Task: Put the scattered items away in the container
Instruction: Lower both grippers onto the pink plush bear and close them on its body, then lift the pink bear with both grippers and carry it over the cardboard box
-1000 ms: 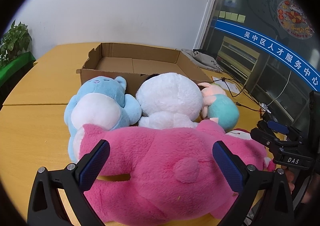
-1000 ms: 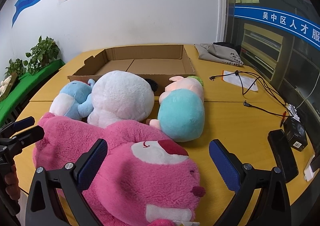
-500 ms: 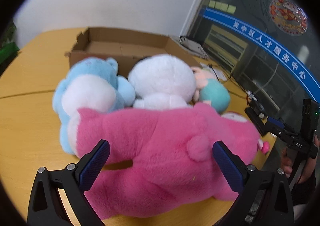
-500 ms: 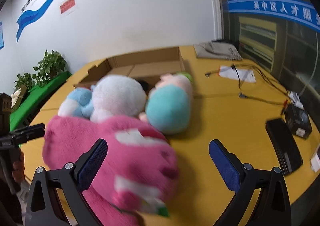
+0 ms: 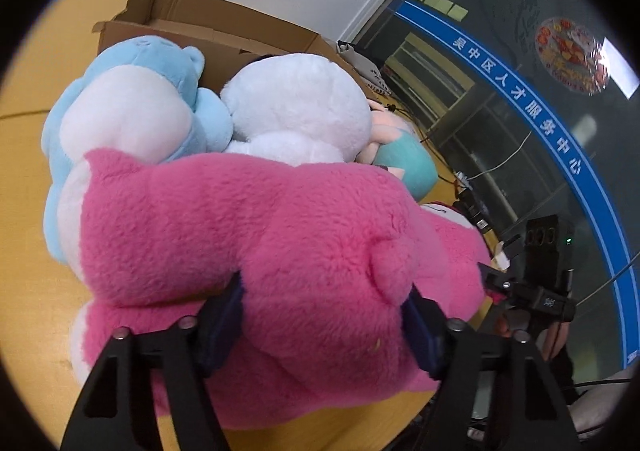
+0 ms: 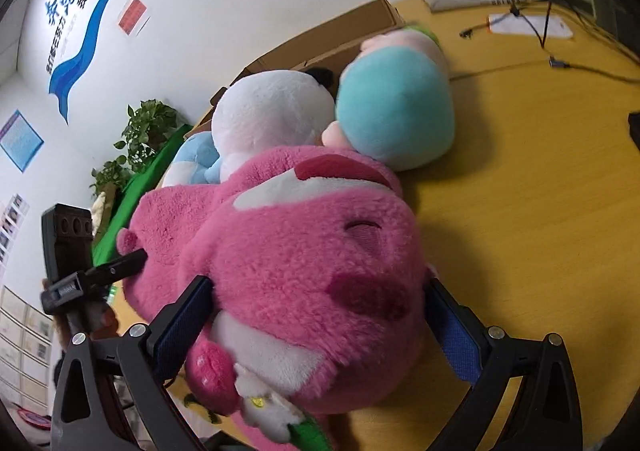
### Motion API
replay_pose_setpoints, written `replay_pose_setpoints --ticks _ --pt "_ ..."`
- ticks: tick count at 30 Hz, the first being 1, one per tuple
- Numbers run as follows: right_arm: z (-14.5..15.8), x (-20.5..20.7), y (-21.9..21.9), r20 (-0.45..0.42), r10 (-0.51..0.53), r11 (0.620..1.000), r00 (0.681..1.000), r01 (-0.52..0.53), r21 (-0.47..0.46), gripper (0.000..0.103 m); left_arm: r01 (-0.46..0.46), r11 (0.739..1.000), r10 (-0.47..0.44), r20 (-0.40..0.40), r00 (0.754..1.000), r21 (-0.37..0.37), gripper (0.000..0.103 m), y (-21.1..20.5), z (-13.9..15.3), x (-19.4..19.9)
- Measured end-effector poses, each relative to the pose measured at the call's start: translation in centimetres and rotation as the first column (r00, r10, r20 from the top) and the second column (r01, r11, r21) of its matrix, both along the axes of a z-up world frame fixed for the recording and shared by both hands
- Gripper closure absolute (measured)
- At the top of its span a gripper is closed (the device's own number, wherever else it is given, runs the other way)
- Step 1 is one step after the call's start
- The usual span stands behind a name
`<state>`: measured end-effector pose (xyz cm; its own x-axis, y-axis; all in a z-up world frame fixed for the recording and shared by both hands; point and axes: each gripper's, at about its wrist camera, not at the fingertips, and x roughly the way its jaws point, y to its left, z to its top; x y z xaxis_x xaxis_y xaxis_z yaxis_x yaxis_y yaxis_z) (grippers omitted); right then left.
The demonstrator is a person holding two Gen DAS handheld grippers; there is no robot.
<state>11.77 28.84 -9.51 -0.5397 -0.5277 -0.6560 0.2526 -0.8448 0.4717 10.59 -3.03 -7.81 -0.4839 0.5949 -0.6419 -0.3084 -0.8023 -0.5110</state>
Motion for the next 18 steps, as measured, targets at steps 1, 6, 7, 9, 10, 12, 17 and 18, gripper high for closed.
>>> replay_pose_setpoints --ticks 1,6,7,9,10,12,17,18 --pt "0.0 0.0 -0.1 -0.008 -0.002 1.0 1.0 0.002 0.007 0.004 0.0 1.0 0.0 -0.002 1.0 0.002 0.04 0.0 0.1 0.1" --pt "1.4 1.0 -0.9 -0.076 0.014 0.997 0.997 -0.008 0.081 0.028 -0.007 1.0 0.007 -0.023 1.0 -0.005 0.051 0.2 1.1 1.4" --pt "1.8 1.3 -1.1 -0.091 0.021 0.996 0.996 -0.012 0.094 0.03 -0.011 1.0 0.011 -0.021 1.0 -0.003 0.051 0.2 1.3 1.7" --pt "2.8 1.8 -1.5 -0.126 0.036 0.993 0.991 -0.021 0.118 0.033 -0.017 1.0 0.017 -0.022 1.0 -0.008 0.052 0.1 1.8 2.5" --pt "3.4 2.2 -1.8 -0.143 0.043 0.992 0.989 -0.025 0.127 0.033 -0.021 1.0 0.02 -0.026 0.999 -0.011 0.052 0.0 2.1 2.9" --pt "4.5 2.9 -2.1 -0.177 0.054 0.99 0.983 -0.031 0.135 0.034 -0.027 1.0 0.026 -0.047 0.999 -0.015 0.052 -0.3 3.1 3.7" --pt "7.9 3.2 -3.2 -0.278 0.078 0.989 0.957 -0.039 0.145 0.035 -0.05 0.998 0.046 -0.153 0.987 -0.025 0.052 -1.0 7.6 4.2" --pt "8.7 3.0 -3.6 -0.31 0.078 0.988 0.947 -0.033 0.149 0.036 -0.054 0.998 0.047 -0.18 0.983 -0.029 0.052 -1.0 8.7 3.9"
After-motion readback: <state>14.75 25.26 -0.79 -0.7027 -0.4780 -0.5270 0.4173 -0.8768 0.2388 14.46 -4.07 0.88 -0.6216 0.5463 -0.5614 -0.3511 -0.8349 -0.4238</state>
